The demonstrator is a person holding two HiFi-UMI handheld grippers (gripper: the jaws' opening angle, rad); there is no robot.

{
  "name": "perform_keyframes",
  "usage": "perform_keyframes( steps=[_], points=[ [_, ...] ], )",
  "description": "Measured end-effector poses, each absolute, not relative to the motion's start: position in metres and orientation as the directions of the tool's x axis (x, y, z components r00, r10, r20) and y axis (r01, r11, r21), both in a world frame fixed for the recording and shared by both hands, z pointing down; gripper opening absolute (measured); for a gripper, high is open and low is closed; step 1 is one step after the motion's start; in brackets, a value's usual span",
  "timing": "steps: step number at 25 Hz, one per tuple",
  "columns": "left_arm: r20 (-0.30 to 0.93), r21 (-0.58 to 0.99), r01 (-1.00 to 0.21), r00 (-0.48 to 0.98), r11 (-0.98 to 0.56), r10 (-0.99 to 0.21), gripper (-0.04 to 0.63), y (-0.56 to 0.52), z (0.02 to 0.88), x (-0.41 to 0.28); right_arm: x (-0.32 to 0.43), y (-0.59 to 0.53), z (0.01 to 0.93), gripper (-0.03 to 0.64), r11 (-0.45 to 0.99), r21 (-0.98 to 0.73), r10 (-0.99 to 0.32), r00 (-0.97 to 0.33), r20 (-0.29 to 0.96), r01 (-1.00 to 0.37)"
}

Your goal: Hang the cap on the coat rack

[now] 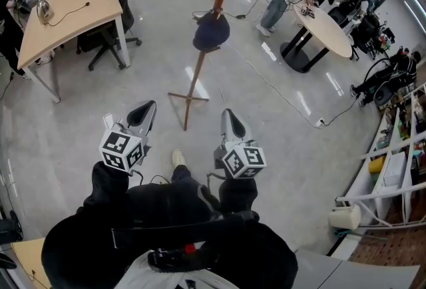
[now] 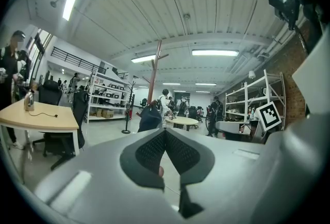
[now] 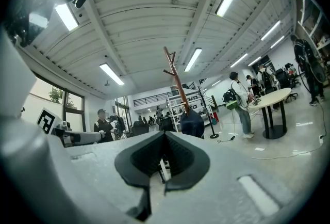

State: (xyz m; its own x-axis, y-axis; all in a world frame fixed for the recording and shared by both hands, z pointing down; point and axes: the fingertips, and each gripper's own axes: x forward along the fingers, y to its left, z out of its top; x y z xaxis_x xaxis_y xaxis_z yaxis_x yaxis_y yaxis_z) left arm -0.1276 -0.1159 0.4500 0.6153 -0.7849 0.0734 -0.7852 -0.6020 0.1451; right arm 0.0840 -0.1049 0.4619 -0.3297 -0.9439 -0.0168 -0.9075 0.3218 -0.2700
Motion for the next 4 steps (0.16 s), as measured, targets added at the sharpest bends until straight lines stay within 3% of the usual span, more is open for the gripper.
perform_keyframes(
  steps=[4],
  points=[
    [0.076,0.144,-0.785,0.616,-0.603,-0.784,0.003,-0.1171,0.4495,-0.1260,0.0848,-0.1060,0.4613,0.002,0.324,-0.267,-0.943,-0.332,-0.016,-0.907]
  ],
)
